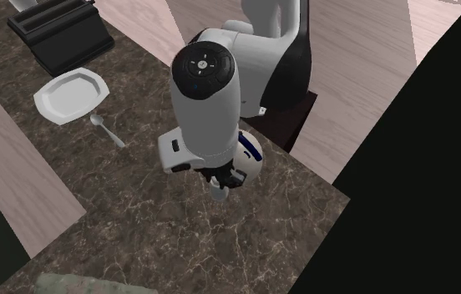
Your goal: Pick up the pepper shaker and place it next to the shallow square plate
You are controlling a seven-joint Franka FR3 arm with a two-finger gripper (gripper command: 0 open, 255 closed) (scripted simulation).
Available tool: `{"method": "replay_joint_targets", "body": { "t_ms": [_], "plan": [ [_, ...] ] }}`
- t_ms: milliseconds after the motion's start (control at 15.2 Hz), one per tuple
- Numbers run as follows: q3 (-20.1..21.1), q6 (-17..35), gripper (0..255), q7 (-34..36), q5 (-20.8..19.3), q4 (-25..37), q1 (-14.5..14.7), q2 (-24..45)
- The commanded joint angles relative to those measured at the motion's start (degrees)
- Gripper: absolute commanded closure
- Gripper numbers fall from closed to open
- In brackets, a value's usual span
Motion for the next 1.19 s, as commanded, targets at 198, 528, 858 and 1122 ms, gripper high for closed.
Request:
{"method": "replay_joint_targets", "body": {
  "t_ms": [198, 528, 858, 1122],
  "plan": [
    [-0.11, -3.86, 255, -0.03, 0.03, 3.55, -0.05, -0.31],
    [-1.00, -6.19, 255, -1.44, 0.38, 4.25, -0.52, -1.99],
    [-5.41, -6.16, 255, -8.32, 1.24, -3.26, -2.47, -9.46],
    [-9.22, -6.55, 255, -13.67, 0.83, -8.06, -4.03, -14.53]
  ]
}}
